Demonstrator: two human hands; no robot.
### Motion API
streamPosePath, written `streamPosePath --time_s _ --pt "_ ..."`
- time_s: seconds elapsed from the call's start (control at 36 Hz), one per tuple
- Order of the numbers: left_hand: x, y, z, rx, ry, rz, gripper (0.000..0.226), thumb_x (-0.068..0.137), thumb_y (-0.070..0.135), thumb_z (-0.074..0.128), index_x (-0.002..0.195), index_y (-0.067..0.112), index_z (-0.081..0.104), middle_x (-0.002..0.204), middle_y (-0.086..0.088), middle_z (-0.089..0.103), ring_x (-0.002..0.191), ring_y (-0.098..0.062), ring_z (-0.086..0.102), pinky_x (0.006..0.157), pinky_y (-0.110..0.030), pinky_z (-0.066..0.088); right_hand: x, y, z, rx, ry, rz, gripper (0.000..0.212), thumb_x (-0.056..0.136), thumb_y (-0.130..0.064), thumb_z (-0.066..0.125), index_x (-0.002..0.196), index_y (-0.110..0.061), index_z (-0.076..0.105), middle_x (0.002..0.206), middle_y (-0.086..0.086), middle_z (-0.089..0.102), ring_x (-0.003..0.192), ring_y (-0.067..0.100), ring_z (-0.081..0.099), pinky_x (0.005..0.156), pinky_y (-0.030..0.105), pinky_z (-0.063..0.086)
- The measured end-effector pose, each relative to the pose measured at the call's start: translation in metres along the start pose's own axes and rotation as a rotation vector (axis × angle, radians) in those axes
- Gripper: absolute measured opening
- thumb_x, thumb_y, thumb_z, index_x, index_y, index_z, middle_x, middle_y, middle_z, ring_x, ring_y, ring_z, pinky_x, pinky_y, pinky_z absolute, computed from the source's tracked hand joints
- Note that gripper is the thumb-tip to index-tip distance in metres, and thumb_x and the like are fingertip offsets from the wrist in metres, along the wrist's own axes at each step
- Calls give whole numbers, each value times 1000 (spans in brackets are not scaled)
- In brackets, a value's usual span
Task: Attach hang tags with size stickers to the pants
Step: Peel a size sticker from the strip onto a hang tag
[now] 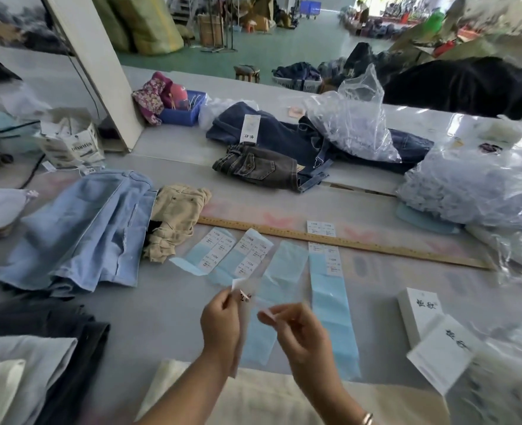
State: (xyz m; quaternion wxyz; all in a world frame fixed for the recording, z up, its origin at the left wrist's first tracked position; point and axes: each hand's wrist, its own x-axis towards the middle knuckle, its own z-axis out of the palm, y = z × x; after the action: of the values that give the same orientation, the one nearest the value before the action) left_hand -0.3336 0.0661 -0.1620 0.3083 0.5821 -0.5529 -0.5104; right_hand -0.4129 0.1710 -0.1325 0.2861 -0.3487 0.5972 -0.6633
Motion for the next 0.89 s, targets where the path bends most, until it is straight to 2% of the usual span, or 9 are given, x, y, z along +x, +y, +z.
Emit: streamPosePath --time_s 0.11,0.19,0.25,0.33,0.42,0.5,0.58,0.78,0.89 --pt "-53 5 13 -294 -94 -129 17 93 6 54 88 2 70 85 -11 72 79 -21 63 78 -35 52 -29 -5 6 308 115 139 11 83 -14 68 72 -15 65 89 23 67 91 34 69 81 34 55" --pt "-81 3 16 -339 -154 -186 21 94 14 54 86 9 72 83 -8 74 85 -29 68 80 -43 55 -46 -6 -3 287 161 158 13 87 0 58 76 -4 59 88 21 68 91 33 70 77 26 55" --pt "-92 0 15 -309 -118 -254 23 95 22 53 83 12 71 83 -6 73 83 -29 67 76 -42 54 -56 -5 -18 195 186 149 16 90 7 52 78 -1 56 87 16 70 91 27 71 73 17 52" --pt "-110 -1 12 -419 -269 -427 19 97 21 52 88 12 66 80 -7 72 67 -21 64 55 -27 48 -69 -3 -45 48 189 103 21 90 11 52 76 -5 55 82 6 72 89 21 72 68 11 48" --pt "-123 -1 7 -460 -376 -483 19 98 17 48 95 10 66 75 -5 72 60 -17 61 52 -22 46 -82 -4 -70 -245 82 -92 36 82 13 57 75 -23 56 83 -1 69 87 18 70 76 19 52" --pt "-132 4 3 -453 -418 -487 21 100 14 45 97 8 66 79 -9 74 60 -20 65 49 -24 50 -93 -14 -92 -560 -132 -322 22 80 -7 59 82 -28 52 94 -12 63 89 6 65 79 17 50" --pt "-140 9 1 -439 -455 -483 21 100 14 45 99 9 66 85 -13 74 62 -22 67 49 -26 52 -99 -25 -107 -791 -321 -461 9 83 -14 56 86 -22 52 101 -10 62 90 11 66 89 16 48" --pt "-151 11 -1 -430 -489 -451 21 101 18 45 102 11 65 84 -13 74 64 -24 67 59 -33 54 -105 -34 -121 -1004 -455 -630 8 84 -13 57 77 -10 60 91 1 66 78 15 63 106 23 38" --pt "-156 15 -3 -442 -510 -446 21 101 17 45 104 10 64 81 -14 73 57 -22 67 49 -31 55 -108 -34 -122 -1024 -485 -694 24 96 -22 41 80 -14 57 92 -1 64 86 15 61 102 24 42"
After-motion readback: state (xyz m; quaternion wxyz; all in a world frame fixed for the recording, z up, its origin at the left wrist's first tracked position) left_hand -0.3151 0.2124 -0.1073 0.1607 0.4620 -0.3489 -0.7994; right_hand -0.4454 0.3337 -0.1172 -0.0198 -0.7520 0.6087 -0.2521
